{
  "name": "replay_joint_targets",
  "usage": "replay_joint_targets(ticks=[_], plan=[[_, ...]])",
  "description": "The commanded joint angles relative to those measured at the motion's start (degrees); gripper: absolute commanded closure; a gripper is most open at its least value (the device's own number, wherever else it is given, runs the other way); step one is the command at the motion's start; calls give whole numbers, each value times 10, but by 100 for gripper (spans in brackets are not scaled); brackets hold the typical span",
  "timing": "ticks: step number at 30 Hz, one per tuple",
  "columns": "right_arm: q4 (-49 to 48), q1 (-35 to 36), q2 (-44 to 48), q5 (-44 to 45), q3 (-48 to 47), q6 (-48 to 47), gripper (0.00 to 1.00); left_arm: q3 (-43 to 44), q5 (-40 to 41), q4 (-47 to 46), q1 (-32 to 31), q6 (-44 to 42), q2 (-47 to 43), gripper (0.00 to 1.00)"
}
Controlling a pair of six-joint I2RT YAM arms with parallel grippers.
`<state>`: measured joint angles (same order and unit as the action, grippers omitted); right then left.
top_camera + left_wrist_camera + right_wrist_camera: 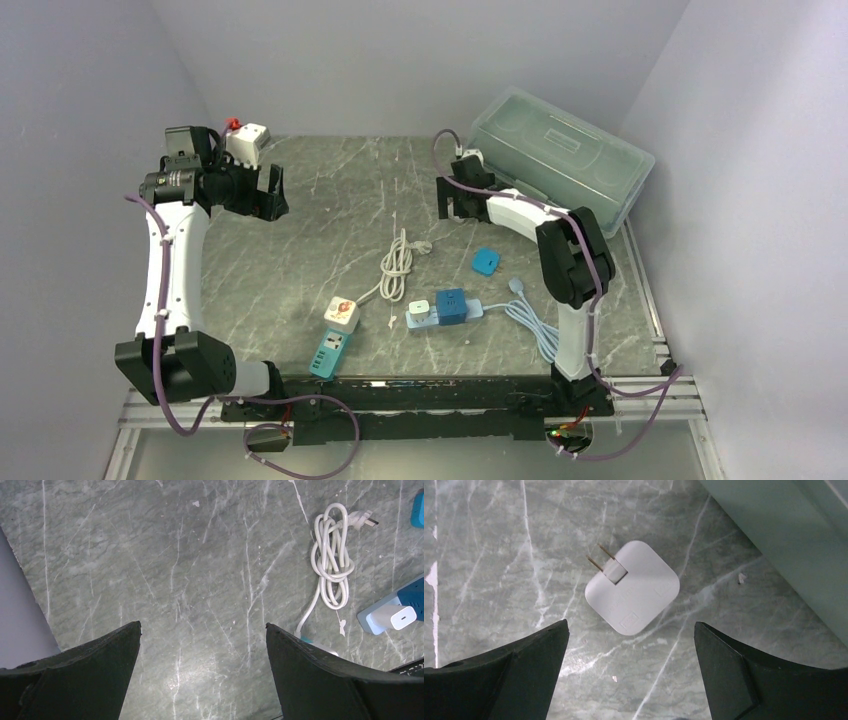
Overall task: Insert the plug
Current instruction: Pick up the plug from the center of the board.
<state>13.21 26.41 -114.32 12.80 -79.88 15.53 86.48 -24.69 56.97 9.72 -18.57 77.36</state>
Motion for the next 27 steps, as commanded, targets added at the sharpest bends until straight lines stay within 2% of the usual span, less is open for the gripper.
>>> replay_joint_targets(ticks=[1, 13, 27], plan=[[-40, 0, -12, -2, -34, 6, 0, 13, -6, 1, 2, -10, 2, 0], [-65, 0, -61, -8, -48, -56, 0, 23, -7, 1, 3, -4, 13, 0], [-45, -3, -89, 33, -68, -53, 0, 25, -7, 3, 2, -3, 11, 0]])
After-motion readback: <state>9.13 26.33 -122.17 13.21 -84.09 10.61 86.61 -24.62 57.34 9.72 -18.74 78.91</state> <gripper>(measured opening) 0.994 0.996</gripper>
